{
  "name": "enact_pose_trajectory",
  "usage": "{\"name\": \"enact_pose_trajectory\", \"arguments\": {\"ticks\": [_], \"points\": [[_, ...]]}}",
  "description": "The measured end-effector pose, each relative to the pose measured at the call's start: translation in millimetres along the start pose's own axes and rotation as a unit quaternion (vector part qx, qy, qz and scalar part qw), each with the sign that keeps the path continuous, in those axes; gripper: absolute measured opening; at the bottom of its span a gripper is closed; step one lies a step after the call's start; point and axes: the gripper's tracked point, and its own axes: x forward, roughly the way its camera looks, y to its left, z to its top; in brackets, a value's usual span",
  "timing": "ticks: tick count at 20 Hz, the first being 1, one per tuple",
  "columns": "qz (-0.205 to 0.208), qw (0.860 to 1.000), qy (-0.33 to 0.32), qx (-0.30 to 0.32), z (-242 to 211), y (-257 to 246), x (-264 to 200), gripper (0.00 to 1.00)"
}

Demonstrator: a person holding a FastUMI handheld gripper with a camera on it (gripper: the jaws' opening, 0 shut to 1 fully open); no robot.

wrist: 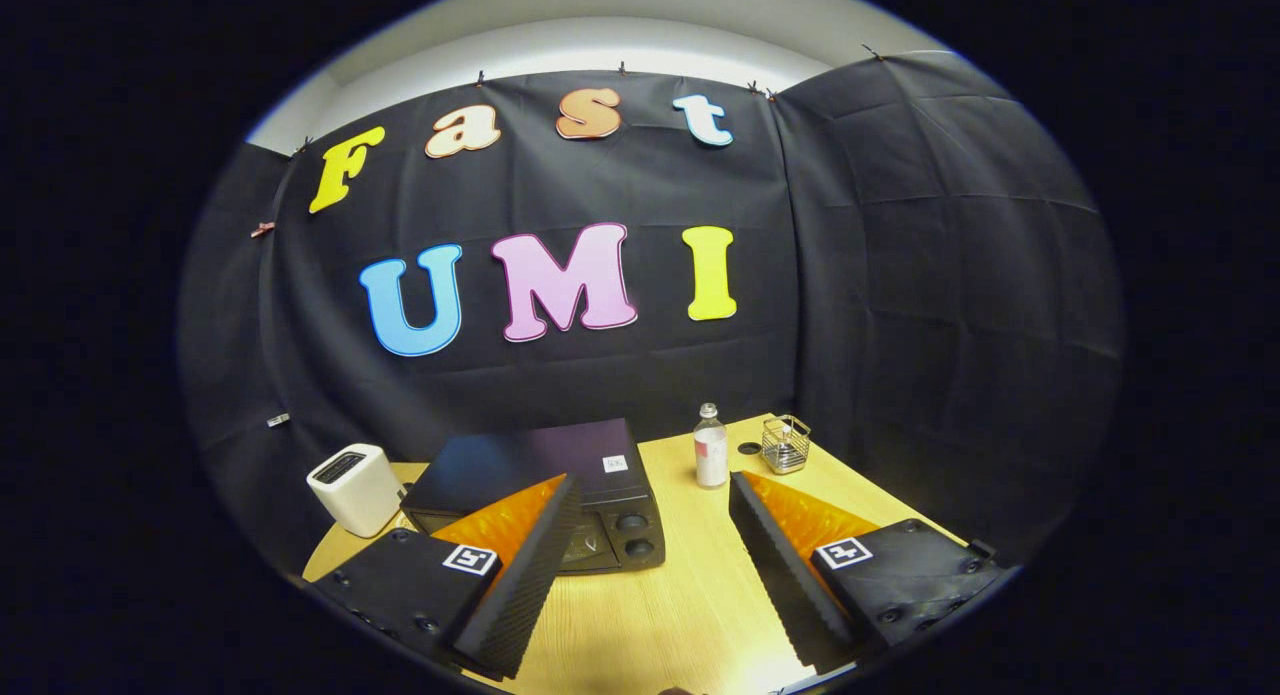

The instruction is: Open the toaster oven, put the food inside, and close the toaster oven door.

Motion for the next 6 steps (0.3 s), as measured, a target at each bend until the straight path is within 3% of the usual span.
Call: {"name": "enact_pose_trajectory", "arguments": {"ticks": [6], "points": [[0.031,0.999,0.003,-0.008,-5.0,30.2,3.2,0.99]]}}
